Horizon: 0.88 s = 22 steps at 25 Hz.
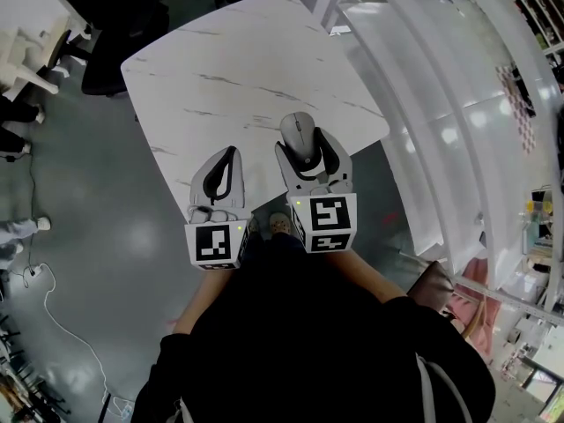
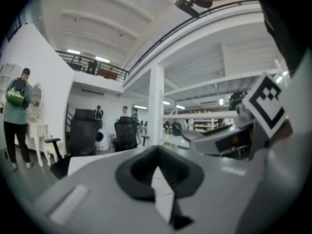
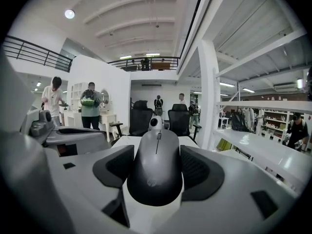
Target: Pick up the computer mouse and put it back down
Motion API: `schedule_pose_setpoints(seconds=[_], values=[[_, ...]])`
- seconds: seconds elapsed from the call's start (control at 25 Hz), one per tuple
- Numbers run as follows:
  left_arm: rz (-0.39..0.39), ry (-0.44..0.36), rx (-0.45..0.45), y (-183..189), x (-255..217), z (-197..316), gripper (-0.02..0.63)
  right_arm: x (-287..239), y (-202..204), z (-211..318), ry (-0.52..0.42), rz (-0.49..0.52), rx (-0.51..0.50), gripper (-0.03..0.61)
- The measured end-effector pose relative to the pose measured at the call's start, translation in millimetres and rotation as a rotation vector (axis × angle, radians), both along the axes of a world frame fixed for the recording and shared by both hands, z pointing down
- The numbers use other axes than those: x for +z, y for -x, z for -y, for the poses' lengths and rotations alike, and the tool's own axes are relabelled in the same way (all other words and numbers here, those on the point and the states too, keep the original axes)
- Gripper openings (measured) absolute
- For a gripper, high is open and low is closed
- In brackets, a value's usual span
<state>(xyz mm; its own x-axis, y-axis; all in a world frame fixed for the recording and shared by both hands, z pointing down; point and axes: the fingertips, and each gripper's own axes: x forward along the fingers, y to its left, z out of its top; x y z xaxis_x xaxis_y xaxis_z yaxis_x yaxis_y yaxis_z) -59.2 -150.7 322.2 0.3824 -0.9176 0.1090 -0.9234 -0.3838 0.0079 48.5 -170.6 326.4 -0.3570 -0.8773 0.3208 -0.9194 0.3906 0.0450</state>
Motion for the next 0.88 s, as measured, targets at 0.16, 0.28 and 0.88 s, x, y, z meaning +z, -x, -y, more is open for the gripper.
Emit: schedule_pose_setpoints(seconds=[0.16,0.28,0.88], values=[[0.001,-0.001,0.002,-1,1,0,0.006,3,2,0,0.006,0.006,-0.006,0.262],[0.012,-0.001,-0.001,1,2,2,0.005,5,3,1,0.015,0.011,-0.008,0.262],[-0.029,0.072,-0.037,8,41,17,0.006,58,16,19,0.063,-0.058,-0.062,0.262]])
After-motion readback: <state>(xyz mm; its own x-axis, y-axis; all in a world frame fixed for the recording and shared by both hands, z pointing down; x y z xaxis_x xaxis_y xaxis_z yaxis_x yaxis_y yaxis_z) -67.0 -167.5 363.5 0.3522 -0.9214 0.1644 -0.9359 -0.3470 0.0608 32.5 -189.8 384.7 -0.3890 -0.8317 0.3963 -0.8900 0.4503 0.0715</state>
